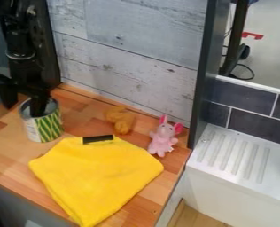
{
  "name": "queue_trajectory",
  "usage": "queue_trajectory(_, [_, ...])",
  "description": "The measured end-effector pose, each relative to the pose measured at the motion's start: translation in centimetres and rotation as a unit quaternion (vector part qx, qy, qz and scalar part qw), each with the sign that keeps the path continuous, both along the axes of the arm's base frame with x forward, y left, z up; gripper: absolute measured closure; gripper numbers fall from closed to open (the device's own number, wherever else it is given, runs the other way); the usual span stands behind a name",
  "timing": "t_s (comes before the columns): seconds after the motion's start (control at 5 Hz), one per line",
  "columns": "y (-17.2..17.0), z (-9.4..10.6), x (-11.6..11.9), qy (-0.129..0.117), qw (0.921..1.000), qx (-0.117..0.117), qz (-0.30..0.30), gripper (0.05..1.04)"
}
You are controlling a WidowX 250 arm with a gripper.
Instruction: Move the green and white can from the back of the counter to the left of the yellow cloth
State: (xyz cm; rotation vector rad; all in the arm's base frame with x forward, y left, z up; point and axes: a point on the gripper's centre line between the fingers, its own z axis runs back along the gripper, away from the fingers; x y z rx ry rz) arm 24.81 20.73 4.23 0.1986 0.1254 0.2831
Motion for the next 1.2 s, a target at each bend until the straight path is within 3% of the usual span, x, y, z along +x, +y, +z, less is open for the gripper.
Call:
queue_trajectory(0.2, [0.0, 0.4, -2.4, 0.061, 0.9977, 0.013, 0.026, 0.083])
queue_trajectory(0.4, [-0.1, 0.7, -4.1, 0.108, 0.9929, 0.009, 0.047, 0.083])
queue_trajectory(0.6, [-0.1, 1.5, -6.4, 0.087, 0.9933, -0.024, 0.073, 0.083])
queue_trajectory(0.8, [-0.1, 2.2, -5.5, 0.034, 0.9970, -0.038, 0.058, 0.083])
queue_trajectory(1.0, [-0.7, 6.7, -4.6, -0.051, 0.9979, -0.010, 0.039, 0.083])
queue_trajectory(1.2, [-3.1, 10.0, -4.4, -0.090, 0.9958, 0.014, 0.001, 0.083])
